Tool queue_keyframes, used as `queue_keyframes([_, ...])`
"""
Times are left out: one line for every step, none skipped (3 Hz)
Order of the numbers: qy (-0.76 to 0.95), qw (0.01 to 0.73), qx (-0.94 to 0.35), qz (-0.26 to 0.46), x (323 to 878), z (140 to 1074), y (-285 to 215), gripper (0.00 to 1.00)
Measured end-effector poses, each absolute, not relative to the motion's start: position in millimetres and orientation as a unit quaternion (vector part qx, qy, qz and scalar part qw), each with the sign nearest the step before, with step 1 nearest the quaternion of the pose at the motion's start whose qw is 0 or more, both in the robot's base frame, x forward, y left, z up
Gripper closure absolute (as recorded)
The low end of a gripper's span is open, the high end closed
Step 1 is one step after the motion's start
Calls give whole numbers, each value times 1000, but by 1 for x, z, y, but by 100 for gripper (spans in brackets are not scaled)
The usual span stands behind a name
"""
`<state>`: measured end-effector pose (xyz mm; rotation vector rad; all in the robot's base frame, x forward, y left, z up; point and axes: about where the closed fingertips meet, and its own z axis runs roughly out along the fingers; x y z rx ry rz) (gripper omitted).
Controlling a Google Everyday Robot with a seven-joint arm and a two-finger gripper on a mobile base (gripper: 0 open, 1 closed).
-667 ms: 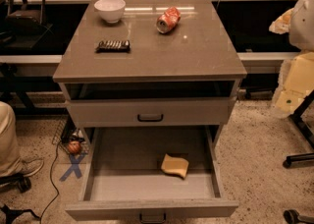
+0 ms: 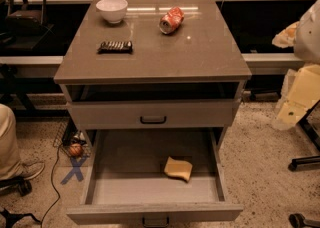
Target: Pick sponge from middle drawer and place on counter
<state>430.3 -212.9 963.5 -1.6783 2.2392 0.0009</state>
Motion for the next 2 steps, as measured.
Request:
queue_keyframes([802, 181, -563, 85, 412, 916, -193, 0])
queue_keyframes([813, 174, -532, 158, 395, 847, -161, 0])
